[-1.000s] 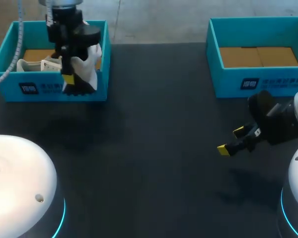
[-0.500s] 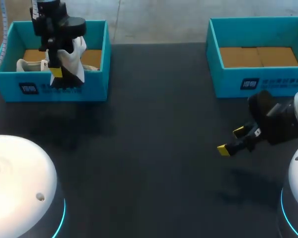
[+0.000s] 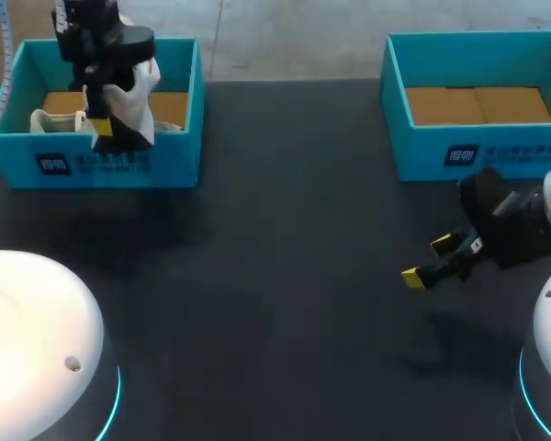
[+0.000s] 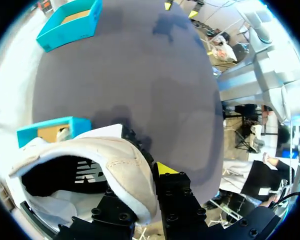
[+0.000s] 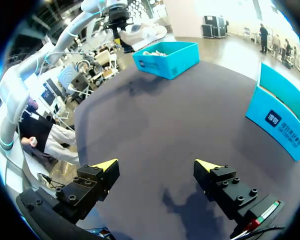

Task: Take the shoe out of the shoebox, open the shoe tongue, remove and reinsert the insole, then place the shoe into the shoebox

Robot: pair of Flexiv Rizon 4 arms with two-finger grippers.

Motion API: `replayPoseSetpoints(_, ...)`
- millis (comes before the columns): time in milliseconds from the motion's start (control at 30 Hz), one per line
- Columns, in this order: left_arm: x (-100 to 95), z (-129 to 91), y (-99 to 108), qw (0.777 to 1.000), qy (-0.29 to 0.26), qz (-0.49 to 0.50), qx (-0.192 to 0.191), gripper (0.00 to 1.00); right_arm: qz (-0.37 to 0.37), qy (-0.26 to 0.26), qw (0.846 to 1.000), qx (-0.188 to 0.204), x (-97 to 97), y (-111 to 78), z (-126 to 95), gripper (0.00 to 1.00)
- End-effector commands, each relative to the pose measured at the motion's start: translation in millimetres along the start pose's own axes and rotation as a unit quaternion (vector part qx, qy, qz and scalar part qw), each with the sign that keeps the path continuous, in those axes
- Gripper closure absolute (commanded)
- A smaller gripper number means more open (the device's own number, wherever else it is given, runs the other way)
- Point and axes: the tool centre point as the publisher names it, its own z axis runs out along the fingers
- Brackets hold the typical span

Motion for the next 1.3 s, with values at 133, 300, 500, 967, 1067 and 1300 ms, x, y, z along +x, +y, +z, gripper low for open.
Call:
replayPoseSetpoints(133,-19.7,-11,52,0.999,-0.023,-0.018,0.017,1.00,-0.001,0.000,1.000,-0.001,0.7,-1.2,-1,0.00)
replayPoseSetpoints(300,-37.8,-14,87,0.999,-0.026,-0.034,0.021,1.00,-0.001,0.000,1.000,-0.001,0.7,-1.2,-1,0.00)
replayPoseSetpoints(500,-57.0,-17,125,0.998,-0.024,-0.048,0.019,1.00,-0.001,0.000,1.000,-0.001,0.7,-1.2,-1,0.00)
replayPoseSetpoints(967,-99.4,-27,169,0.999,-0.037,-0.004,-0.004,1.00,-0.001,0.000,1.000,-0.001,0.7,-1.2,-1,0.00)
replayPoseSetpoints(1067,-109.8,-28,173,0.999,-0.040,0.003,-0.009,1.00,-0.001,0.000,1.000,-0.001,0.7,-1.2,-1,0.00)
replayPoseSetpoints(1300,-145.2,-29,183,0.999,-0.039,0.017,-0.019,1.00,-0.001,0.000,1.000,-0.001,0.7,-1.2,-1,0.00)
